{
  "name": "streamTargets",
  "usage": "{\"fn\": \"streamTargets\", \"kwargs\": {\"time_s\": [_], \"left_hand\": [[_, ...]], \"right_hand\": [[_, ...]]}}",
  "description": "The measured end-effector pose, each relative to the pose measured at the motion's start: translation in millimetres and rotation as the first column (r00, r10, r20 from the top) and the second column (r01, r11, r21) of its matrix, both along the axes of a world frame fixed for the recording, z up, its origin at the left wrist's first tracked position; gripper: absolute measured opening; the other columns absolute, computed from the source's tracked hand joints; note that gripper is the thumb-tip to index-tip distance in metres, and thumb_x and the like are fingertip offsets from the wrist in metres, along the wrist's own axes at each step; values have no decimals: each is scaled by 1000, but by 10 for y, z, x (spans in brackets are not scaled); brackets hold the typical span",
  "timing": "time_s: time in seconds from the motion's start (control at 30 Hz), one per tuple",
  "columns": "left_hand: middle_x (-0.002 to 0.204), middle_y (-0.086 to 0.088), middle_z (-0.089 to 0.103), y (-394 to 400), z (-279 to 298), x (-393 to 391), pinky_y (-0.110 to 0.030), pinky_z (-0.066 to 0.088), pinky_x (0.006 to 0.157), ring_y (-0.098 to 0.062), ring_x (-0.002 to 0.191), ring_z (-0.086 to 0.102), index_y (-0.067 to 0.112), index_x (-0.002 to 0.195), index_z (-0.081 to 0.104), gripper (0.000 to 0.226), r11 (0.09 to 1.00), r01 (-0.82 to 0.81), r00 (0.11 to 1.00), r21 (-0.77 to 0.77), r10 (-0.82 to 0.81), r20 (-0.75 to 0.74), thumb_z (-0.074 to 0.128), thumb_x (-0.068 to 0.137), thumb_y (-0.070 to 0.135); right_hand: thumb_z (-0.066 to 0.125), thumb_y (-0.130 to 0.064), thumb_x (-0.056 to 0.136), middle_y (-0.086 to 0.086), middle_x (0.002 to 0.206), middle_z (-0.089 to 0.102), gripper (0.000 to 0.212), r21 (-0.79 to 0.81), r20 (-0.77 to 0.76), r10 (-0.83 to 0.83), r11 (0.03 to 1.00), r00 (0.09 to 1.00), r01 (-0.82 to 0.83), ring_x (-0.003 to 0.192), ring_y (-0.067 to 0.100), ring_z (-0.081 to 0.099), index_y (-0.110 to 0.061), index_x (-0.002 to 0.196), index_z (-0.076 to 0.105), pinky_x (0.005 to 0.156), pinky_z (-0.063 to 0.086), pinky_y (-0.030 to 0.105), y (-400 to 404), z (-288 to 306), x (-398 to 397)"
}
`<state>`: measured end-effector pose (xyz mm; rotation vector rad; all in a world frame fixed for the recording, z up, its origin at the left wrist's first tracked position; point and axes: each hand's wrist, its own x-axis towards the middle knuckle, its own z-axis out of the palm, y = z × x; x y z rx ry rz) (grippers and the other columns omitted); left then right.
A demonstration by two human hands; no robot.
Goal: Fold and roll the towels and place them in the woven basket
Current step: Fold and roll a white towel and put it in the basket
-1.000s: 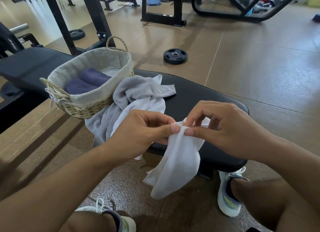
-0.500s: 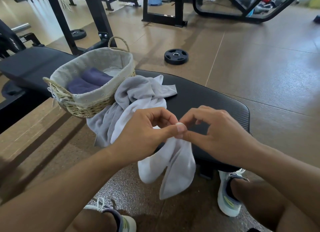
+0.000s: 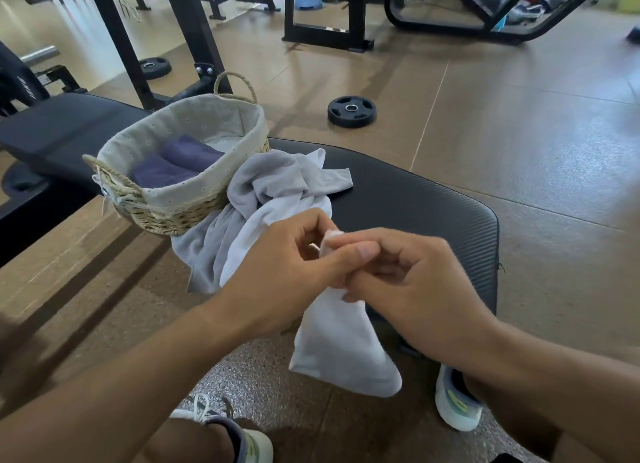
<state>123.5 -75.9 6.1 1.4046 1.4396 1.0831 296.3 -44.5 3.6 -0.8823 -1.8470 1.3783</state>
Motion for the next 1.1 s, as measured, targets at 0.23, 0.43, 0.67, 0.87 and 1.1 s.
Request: {"fn": "streamTargets", "kwargs": {"time_s": [0.23, 0.43, 0.67, 0.87, 1.1], "left_hand": [[68, -4, 63, 81, -30, -126, -29, 45, 62, -17, 66, 55, 11, 79, 65, 25, 999, 33, 997, 42, -36, 70, 73, 89, 33], [74, -14, 67, 93, 22, -233, -32, 42, 66, -14, 70, 54, 21, 79, 73, 23, 994, 80, 997, 78, -78, -24, 75, 87, 42], [80, -7, 73, 49, 120, -351, -22, 46, 66, -8, 73, 59, 24, 84, 76, 18, 982, 179, 975, 67, -168, -143, 75, 85, 42], [79, -8, 70, 96, 134, -410, -20, 42, 62, -5, 69, 56, 23, 80, 73, 28, 983, -77, 968, 165, 113, -225, 71, 77, 50], [84, -21, 68, 266, 34, -704, -38, 48, 64, -13, 65, 53, 22, 84, 71, 16, 900, -372, 891, 226, 414, -186, 69, 89, 37]], "right_hand": [[51, 21, 92, 17, 97, 75, 50, -219, -139, 154, 959, 978, -182, 93, 28, 75, -16, 126, 47, 85, 59, 33, 5, 14, 13], [76, -33, 86, -8, 94, 68, 41, 142, 310, 26, 987, 950, -74, 86, 11, 67, -42, 124, 61, 77, 57, 30, 238, 15, 99], [73, -40, 89, -12, 109, 70, 16, 97, 368, 242, 950, 898, -296, 109, 11, 64, -27, 98, 67, 96, 50, 42, 276, -9, 108], [78, -42, 84, 10, 80, 72, 22, 28, 226, 218, 973, 949, -230, 74, 38, 67, -25, 90, 66, 70, 55, 55, 321, -29, 108], [77, -39, 87, -1, 84, 77, 14, 16, 371, 122, 990, 920, -138, 79, 24, 73, -27, 90, 73, 75, 58, 44, 557, -30, 225]]}}
